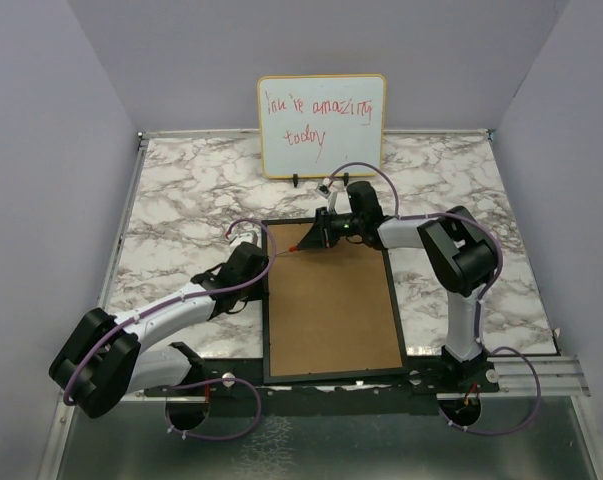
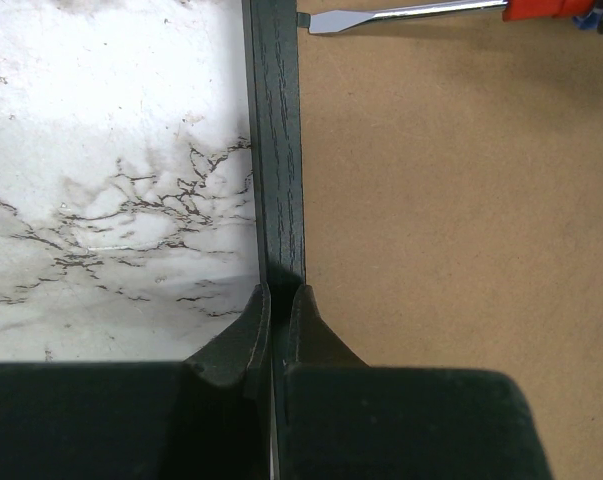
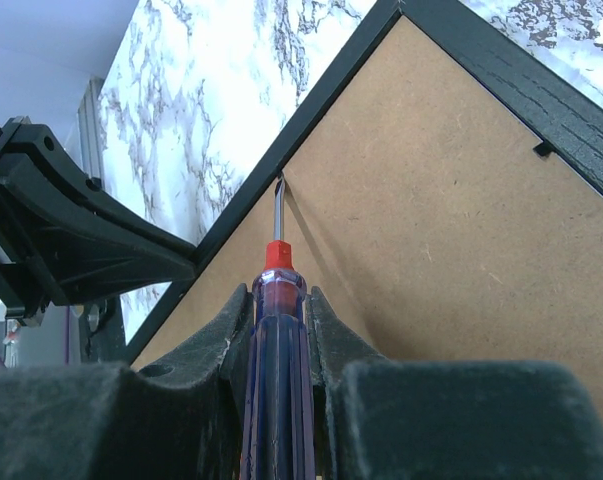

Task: Take the photo out of the frame
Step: Release the photo frame item from the photo frame.

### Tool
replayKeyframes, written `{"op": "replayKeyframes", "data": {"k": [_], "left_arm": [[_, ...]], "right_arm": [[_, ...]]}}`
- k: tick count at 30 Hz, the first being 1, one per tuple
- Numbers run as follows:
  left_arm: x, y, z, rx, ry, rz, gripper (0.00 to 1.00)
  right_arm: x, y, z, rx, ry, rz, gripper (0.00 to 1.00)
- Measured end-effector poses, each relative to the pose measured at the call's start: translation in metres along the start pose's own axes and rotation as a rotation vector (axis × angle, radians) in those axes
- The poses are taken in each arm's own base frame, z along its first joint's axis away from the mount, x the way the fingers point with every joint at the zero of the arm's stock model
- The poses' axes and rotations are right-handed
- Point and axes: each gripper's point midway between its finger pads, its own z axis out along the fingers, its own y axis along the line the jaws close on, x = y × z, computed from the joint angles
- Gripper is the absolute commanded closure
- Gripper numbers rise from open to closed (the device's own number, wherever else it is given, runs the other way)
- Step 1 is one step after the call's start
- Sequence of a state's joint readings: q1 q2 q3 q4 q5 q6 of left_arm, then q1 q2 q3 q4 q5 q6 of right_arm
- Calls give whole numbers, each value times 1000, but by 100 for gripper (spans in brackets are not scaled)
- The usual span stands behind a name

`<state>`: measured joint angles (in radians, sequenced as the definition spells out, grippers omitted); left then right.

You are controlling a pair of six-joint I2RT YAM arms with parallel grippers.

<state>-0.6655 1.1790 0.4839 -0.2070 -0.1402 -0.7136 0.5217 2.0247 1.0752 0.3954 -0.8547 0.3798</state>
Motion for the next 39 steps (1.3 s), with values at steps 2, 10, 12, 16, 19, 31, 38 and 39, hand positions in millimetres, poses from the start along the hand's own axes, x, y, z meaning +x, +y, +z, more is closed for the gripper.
{"op": "replayKeyframes", "data": {"k": [2,10,12,16,19,31,38,39], "left_arm": [[0,0,0,0,0,0,100],[0,0,0,1,0,0,100],[0,0,0,1,0,1,100],[0,0,0,1,1,6,100],[0,0,0,3,2,11,100],[2,0,2,4,9,29,100],[2,0,2,6,9,34,100],[2,0,2,6,9,35,100]], "right_arm": [[0,0,0,-5,2,0,99],[2,-3,1,-23,9,6,99],[1,-3,1,-28,11,7,99],[0,-4,2,-42,15,9,99],[-1,-4,3,-51,18,9,99],[-5,-6,5,-52,54,27,99],[-10,-4,6,-24,83,15,99],[-10,-4,7,-23,84,13,99]]}}
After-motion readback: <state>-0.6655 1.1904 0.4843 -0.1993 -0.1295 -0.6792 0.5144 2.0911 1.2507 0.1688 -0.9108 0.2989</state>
